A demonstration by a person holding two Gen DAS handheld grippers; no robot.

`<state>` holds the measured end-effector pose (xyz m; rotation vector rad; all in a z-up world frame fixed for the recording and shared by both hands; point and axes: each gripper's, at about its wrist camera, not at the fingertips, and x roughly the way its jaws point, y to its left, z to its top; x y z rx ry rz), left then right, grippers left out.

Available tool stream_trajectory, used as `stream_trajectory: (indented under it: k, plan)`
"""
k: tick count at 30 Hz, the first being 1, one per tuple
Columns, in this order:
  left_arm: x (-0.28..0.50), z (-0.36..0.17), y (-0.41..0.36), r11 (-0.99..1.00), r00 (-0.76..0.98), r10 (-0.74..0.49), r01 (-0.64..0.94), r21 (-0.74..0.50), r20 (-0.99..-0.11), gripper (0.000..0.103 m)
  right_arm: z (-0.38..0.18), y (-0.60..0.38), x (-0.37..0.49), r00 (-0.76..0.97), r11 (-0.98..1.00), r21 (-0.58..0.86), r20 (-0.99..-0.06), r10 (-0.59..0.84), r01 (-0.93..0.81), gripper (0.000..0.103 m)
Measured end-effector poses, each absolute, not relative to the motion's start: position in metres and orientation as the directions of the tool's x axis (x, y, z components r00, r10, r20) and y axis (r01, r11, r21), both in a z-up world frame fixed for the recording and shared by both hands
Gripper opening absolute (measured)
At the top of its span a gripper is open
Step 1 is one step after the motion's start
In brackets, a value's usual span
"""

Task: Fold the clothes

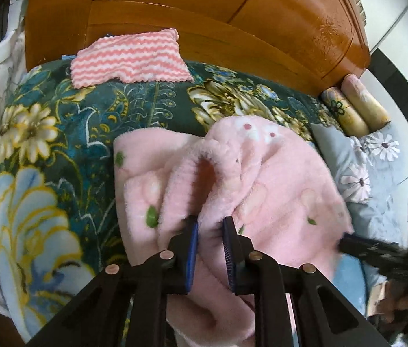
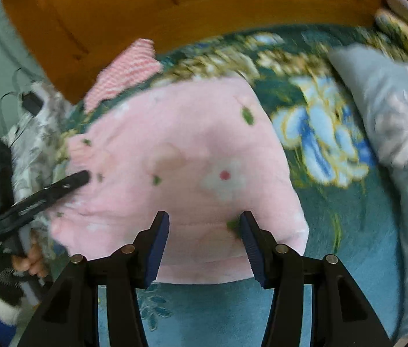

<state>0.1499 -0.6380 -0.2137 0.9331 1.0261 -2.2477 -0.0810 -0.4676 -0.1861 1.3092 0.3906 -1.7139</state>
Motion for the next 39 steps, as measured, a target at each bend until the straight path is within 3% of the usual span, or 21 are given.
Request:
stream_trajectory:
  k: [2,5,6,10,17,23,26,28,29,39]
  plan:
    - [0.162,-0.196,-0.625,-0.612,-0.683,-0.164,0.637,-0.470,-0.712,0.027,-0.186,-0.462,-0.075,-0.038,-0.543,0.269,-0.873,-0.487,0.796,0.052]
    - [0.184,-0.182,-0.598,-0.636,-0.701,-0.210,0.627,-0.449,-0.682,0.056,-0.179,-0.451,-0.059,-0.081,-0.546,0.269,-0.842,-0.533,0.793,0.052]
    - [0.191,-0.181,-0.590,-0.640,-0.699,-0.227,0.632,-0.436,-0.678,0.058,-0.177,-0.447,-0.054,-0.095,-0.547,0.270,-0.831,-0.547,0.792,0.052]
    - [0.209,-0.199,-0.554,-0.631,-0.648,-0.281,0.680,-0.373,-0.708,0.061,-0.184,-0.428,-0.030,-0.145,-0.576,0.265,-0.810,-0.568,0.773,0.052]
    - [0.202,-0.245,-0.518,-0.624,-0.545,-0.342,0.741,-0.248,-0.766,0.080,-0.232,-0.404,-0.002,-0.219,-0.676,0.204,-0.847,-0.485,0.708,0.056]
    - [0.195,-0.261,-0.508,-0.610,-0.494,-0.405,0.773,-0.175,-0.769,0.085,-0.251,-0.403,0.013,-0.352,-0.736,0.117,-0.821,-0.449,0.666,0.057]
    - [0.194,-0.267,-0.503,-0.596,-0.459,-0.450,0.793,-0.125,-0.766,0.089,-0.255,-0.406,0.022,-0.417,-0.734,0.039,-0.802,-0.428,0.679,0.060]
    - [0.190,-0.269,-0.500,-0.602,-0.444,-0.464,0.793,-0.095,-0.766,0.092,-0.256,-0.404,0.026,-0.458,-0.742,-0.002,-0.788,-0.412,0.671,0.078]
    - [0.188,-0.270,-0.499,-0.606,-0.439,-0.468,0.791,-0.083,-0.767,0.095,-0.257,-0.401,0.027,-0.472,-0.748,-0.010,-0.782,-0.408,0.663,0.081]
    - [0.177,-0.276,-0.498,-0.613,-0.410,-0.469,0.789,-0.046,-0.782,0.103,-0.263,-0.390,0.021,-0.493,-0.790,0.008,-0.777,-0.391,0.613,0.084]
